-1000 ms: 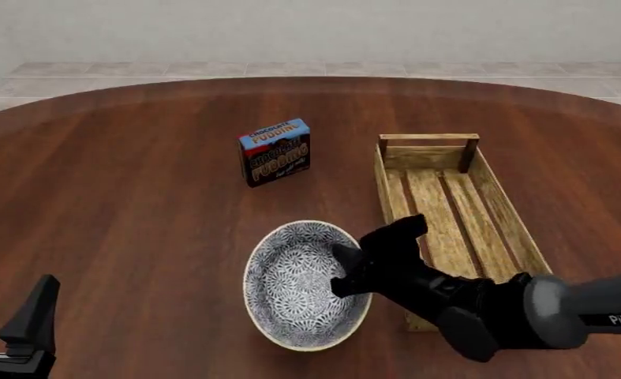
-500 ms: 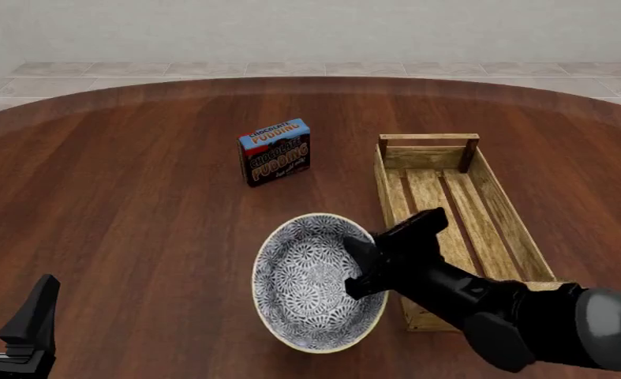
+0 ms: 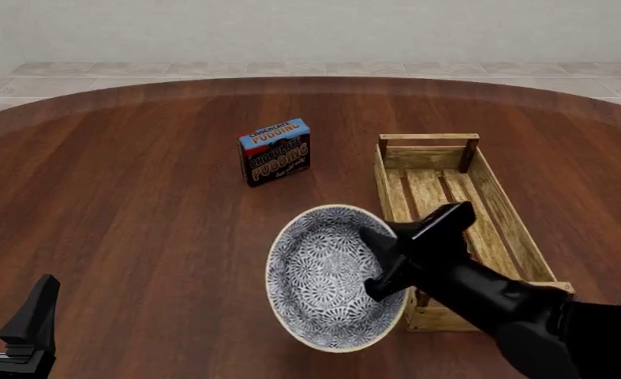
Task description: Pick up the bowl on the left and put it in the tray.
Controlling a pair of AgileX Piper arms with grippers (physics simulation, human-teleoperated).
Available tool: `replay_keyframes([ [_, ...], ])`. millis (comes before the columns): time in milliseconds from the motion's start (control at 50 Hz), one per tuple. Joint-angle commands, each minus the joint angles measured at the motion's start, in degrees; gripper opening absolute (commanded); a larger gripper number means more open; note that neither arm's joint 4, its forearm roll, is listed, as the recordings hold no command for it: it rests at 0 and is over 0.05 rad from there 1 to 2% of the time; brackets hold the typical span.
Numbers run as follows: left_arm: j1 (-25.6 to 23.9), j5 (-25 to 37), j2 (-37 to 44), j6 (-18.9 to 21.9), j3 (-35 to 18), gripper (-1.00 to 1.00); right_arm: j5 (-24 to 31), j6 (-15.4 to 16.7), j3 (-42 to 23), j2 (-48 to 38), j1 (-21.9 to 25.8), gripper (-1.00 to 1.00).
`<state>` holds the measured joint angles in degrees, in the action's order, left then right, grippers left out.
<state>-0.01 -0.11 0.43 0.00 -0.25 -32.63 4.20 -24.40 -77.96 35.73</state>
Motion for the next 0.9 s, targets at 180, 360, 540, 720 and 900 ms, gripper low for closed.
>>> replay_keyframes([
  [180,0.0,0.0,0.0,0.0,0.0,1.0,1.7,2.9,0.4,4.9,0.1,-1.0],
  [360,0.0,0.0,0.0,0.0,0.0,1.0,2.6,4.1,0.3,6.6,0.0,-1.0],
  [540,0.0,0.0,0.0,0.0,0.0,1.0,4.0,5.5,0.7,10.0,-0.5,-1.0],
  [720,0.0,0.0,0.0,0.0,0.0,1.0,5.0,7.3,1.4,13.3,-1.1,-1.0],
  [900,0.0,0.0,0.0,0.0,0.0,1.0,6.7,8.9,2.2,17.6,-1.2,-1.0],
])
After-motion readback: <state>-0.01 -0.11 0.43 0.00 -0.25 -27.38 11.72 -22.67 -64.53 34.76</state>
